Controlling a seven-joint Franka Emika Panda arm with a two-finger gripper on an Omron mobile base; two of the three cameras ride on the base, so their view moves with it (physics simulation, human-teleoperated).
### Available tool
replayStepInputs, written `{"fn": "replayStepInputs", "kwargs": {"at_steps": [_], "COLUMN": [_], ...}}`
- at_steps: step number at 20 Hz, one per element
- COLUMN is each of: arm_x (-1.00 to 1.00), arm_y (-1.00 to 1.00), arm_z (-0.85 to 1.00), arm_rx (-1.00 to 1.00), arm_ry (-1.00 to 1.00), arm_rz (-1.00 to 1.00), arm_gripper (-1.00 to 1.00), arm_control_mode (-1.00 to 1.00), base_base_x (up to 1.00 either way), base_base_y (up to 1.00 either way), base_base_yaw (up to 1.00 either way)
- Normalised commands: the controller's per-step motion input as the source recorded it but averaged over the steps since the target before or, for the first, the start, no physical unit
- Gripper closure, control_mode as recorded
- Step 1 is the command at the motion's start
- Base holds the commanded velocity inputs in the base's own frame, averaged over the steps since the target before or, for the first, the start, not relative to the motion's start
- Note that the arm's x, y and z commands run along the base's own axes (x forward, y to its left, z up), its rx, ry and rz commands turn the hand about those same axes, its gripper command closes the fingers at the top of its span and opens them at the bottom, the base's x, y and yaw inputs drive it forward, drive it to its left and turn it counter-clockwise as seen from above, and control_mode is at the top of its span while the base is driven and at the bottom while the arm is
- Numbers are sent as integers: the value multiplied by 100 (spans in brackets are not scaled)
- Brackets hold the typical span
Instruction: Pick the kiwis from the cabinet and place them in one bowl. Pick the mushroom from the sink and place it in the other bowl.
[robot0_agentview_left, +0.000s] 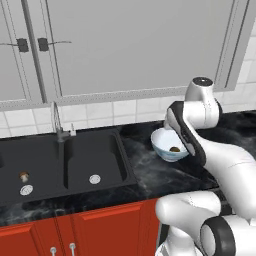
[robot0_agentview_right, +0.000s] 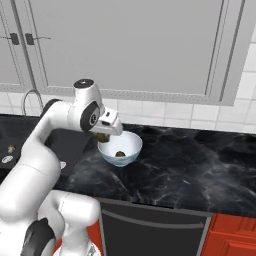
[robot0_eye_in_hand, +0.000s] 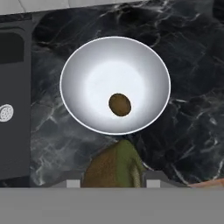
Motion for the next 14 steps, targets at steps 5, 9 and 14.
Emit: {"fn": "replayStepInputs", "kwargs": {"at_steps": [5, 9, 14], "arm_x": [59, 49, 38], "arm_y": [-35, 0, 1], "arm_z": [-63, -40, -32], "arm_rx": [8, -3, -6], "arm_ry": [3, 3, 0], "arm_rz": [-1, 0, 0], "arm_gripper": [100, 100, 100], "arm_control_mode": [-100, -100, -100], "base_base_x": [0, 0, 0], "base_base_y": [0, 0, 0], "base_base_yaw": [0, 0, 0]}}
